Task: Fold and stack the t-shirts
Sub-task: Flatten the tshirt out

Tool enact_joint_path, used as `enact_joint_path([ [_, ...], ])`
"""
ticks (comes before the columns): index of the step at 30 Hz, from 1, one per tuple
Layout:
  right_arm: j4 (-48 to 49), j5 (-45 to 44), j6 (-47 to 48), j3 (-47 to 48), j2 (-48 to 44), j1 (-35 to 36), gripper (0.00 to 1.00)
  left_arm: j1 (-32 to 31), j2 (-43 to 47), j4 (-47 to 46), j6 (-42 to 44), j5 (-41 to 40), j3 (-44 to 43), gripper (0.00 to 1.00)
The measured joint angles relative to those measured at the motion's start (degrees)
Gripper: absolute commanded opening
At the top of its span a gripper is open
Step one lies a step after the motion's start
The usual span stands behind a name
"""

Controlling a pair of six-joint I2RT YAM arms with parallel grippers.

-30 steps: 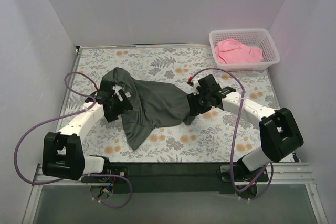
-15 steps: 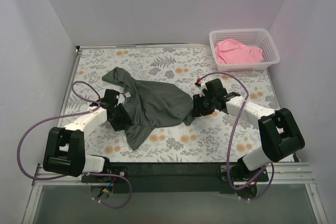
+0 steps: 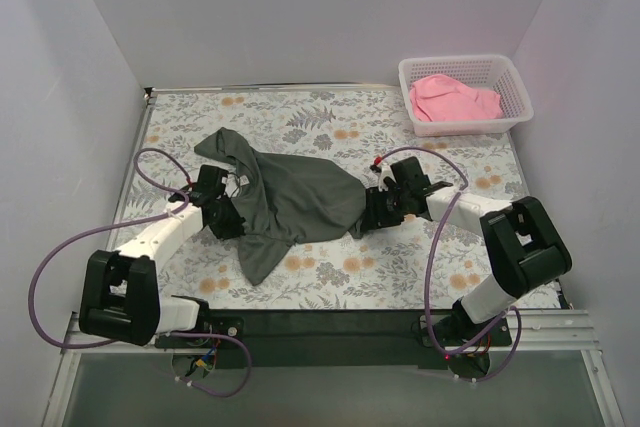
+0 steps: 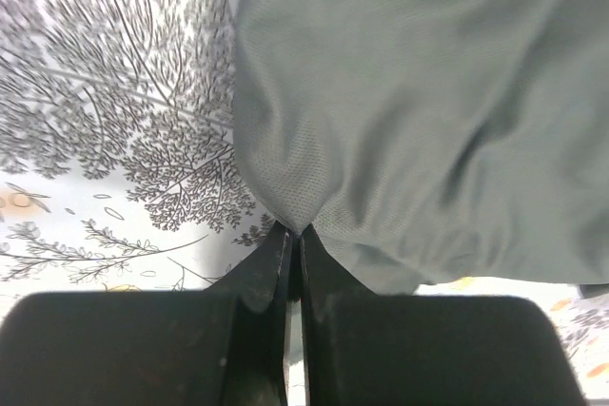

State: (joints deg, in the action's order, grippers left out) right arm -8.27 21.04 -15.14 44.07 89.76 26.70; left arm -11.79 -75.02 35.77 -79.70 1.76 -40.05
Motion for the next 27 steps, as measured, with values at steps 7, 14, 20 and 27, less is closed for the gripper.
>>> enact_joint_path([
  [7,2.8,1.8,-1.7,0.0,1.4,2.5,0.43,0.0,2.9,1.4,0.2,-4.0,-2.6,0.00],
  [14,3.3,-1.6,-2.4,2.1,3.8,5.9,0.06,1.0,3.1,2.1,0.3,-5.5,-2.6,0.00],
  [20,-3.3,-16.0,0.1,6.1,3.8,6.3,0.01,4.7,5.2,2.6,0.6,-6.7,-2.6,0.00],
  [27,-11.8,-40.1,8.5,12.6,-4.3,3.5,0.01,7.8,5.9,3.3,1.1,-7.1,-4.2,0.00],
])
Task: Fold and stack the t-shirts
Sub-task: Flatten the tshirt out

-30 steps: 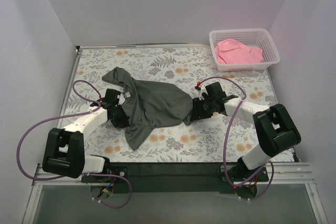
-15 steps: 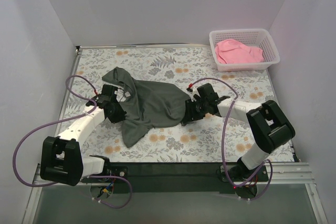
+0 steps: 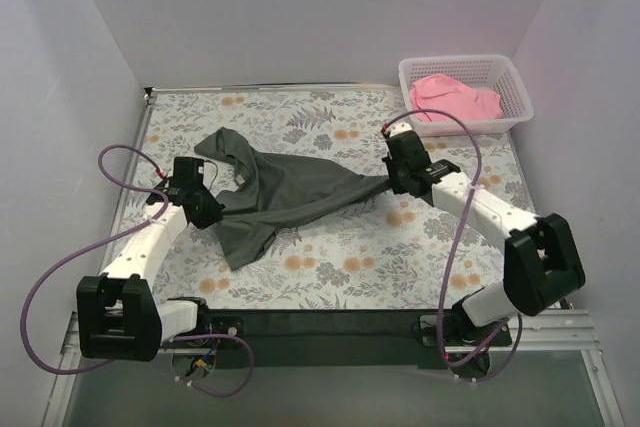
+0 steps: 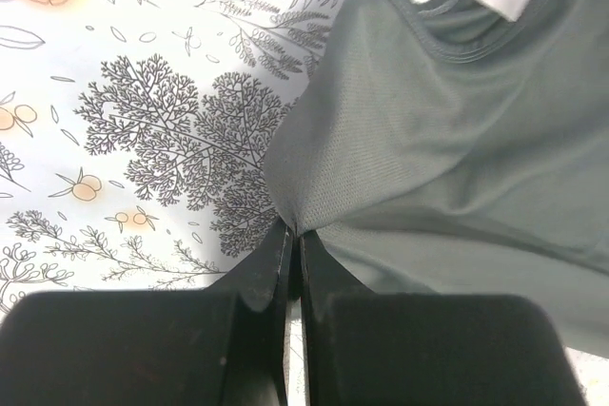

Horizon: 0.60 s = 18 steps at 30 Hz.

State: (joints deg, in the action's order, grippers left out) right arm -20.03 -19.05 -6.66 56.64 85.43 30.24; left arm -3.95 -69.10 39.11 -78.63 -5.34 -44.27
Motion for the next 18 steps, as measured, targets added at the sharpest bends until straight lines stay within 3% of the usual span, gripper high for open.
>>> enact_joint_path([
  [2,0.7,-4.9,2.8,1.7,-4.9,0.3,0.01,0.2,0.6,0.7,0.2,0.0,-0.8,0.00],
  [6,5.1,-9.7,7.0,-0.9,-17.3,1.3,0.33,0.8,4.1,2.9,0.4,-0.2,-3.3,0.00],
  [12,6.2,-5.6,5.9,-11.9,-29.1,1.4,0.56,1.5,9.0,5.1,0.9,-0.9,-7.9,0.00],
  [18,1.8,1.9,-2.0,-19.4,-28.9,0.1,0.54,1.5,10.5,7.6,1.3,-0.3,-8.0,0.00],
])
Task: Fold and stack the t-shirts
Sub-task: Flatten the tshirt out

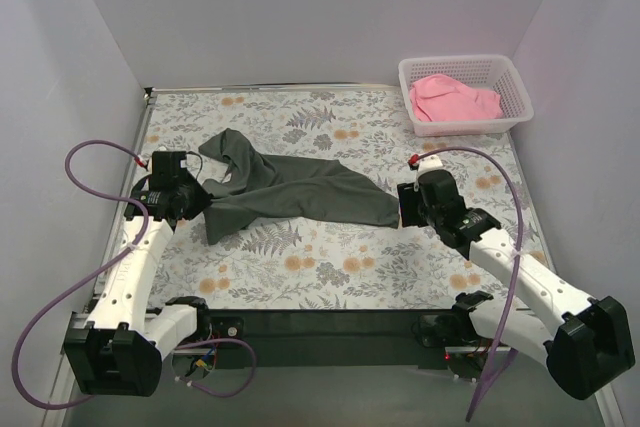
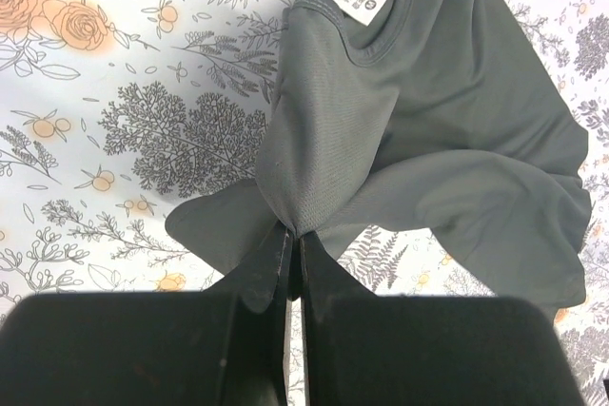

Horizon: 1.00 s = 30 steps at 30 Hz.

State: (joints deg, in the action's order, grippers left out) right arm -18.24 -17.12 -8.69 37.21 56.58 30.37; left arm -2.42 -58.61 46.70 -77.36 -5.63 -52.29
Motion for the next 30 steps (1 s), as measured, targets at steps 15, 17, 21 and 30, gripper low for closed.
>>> enact_joint_path([
  [15,7.1,14.8,-14.1,-2.1,16.2,-7.1,0.39,0.0,1.8,3.6,1.4,-0.6,-1.5,0.00],
  [17,8.5,15.2,-15.4,-2.5,16.3,-7.1,0.40,0.0,1.8,3.7,1.5,-0.6,-1.5,0.00],
  [21,10.8,15.6,-17.0,-2.6,17.6,-7.1,0.40,0.0,1.8,3.7,1.5,-0.6,-1.5,0.00],
  [30,12.7,15.6,-18.2,-2.7,22.0,-7.1,0.39,0.0,2.2,3.5,1.5,-0.6,-0.6,0.00],
])
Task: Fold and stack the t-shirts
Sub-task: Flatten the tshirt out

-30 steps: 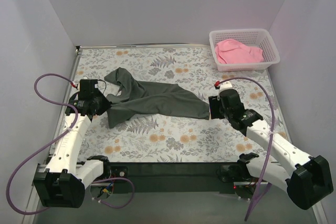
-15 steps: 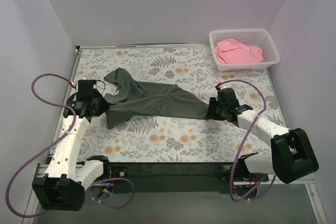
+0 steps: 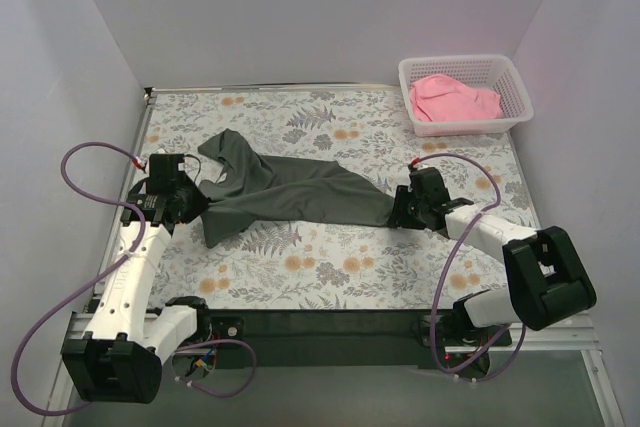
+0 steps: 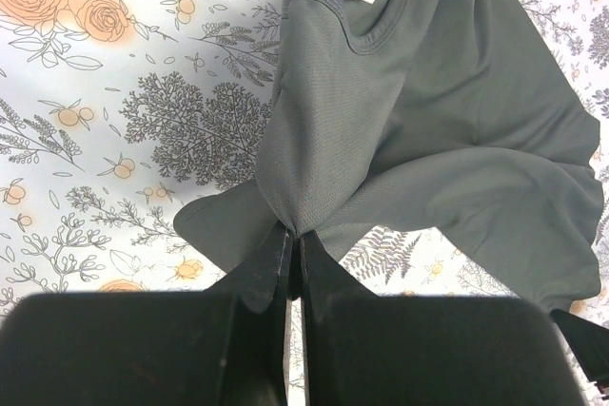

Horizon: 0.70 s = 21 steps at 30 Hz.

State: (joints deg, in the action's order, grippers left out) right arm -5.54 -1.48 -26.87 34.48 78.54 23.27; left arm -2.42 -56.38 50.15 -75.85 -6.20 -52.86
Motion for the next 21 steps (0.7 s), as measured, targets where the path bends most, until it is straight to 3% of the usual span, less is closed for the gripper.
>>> enact_joint_path([
  [10,0.2,-2.9,1.6,3.7,4.4,3.6,0.37,0.0,-0.1,-1.1,-0.1,0.7,1.0,0.00],
  [13,-1.0,-5.1,1.8,4.4,4.8,4.8,0.30,0.0,-0.1,-1.2,-0.1,0.7,1.0,0.00],
  [16,-2.0,-6.8,1.9,4.4,4.8,5.1,0.13,0.0,-0.2,-1.3,-0.1,0.7,1.0,0.00],
  [17,-2.3,-7.5,1.8,4.4,4.8,5.2,0.03,0.0,-0.3,-1.4,-0.1,0.8,1.0,0.00],
  [21,-3.5,-9.0,2.3,4.9,4.9,4.9,0.01,0.0,-2.1,-3.4,0.0,1.4,2.3,0.00],
])
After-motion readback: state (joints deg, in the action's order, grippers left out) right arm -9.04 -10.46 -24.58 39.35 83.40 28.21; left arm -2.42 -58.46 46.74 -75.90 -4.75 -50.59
